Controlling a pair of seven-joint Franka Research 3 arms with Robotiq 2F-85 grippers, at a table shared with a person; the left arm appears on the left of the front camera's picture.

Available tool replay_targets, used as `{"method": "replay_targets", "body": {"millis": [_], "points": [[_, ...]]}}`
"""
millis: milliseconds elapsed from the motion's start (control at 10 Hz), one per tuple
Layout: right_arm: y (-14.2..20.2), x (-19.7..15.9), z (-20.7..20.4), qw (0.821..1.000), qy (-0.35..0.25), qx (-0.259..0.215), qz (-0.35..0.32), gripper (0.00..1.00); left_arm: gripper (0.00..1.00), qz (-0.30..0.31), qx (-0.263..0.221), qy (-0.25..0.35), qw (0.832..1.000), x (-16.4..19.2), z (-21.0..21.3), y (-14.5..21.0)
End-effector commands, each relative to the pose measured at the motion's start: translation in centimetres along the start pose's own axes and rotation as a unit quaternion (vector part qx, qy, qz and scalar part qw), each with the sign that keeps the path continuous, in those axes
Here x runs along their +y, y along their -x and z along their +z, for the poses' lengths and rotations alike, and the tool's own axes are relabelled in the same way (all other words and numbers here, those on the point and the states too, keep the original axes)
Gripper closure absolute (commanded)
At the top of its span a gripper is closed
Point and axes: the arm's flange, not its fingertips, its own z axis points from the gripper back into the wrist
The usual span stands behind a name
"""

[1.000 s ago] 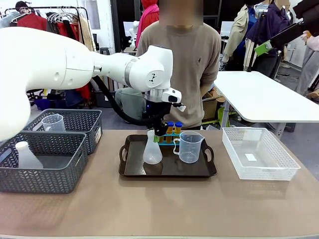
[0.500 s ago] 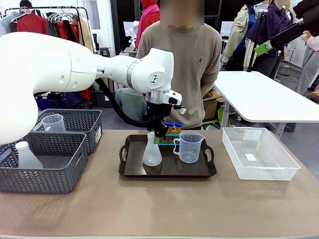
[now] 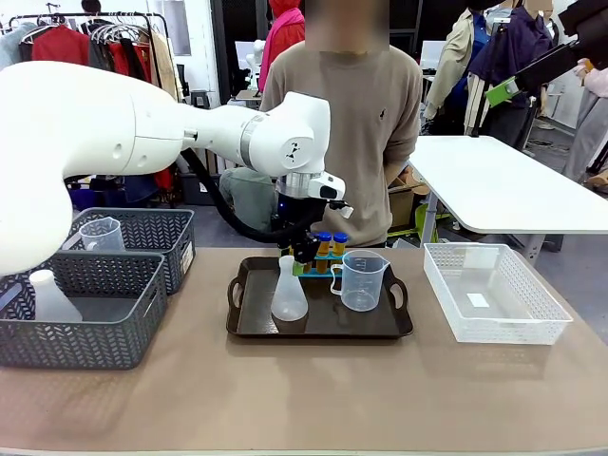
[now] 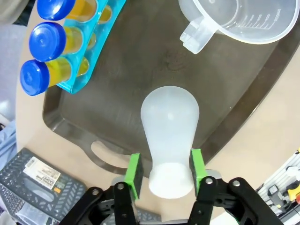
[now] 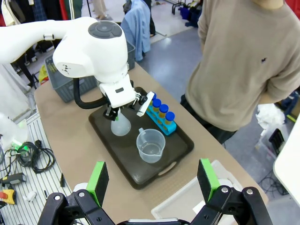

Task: Prepare the laboratory tools.
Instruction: Pick up one Small flask and place it on the Handle tray.

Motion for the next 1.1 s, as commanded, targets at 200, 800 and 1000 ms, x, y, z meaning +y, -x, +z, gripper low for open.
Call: {"method": "replay_targets", "body": {"millis": [200,800,1000], "points": [[0.0,0.0,0.0,1.0,-0.005,-0.007,0.001,0.0,0.0,0.011,-0.011,-0.014,1.0,0.2,2.3,0.5],[0.0,0.0,0.0,1.0,-0.005,-0.007,0.001,0.0,0.0,0.018,-0.015,-0.022,0.999,0.1,3.7,1.6],[0.0,0.0,0.0,1.0,-0.005,-0.007,0.001,0.0,0.0,0.017,-0.004,-0.013,1.0,-0.2,4.3,1.3]]}}
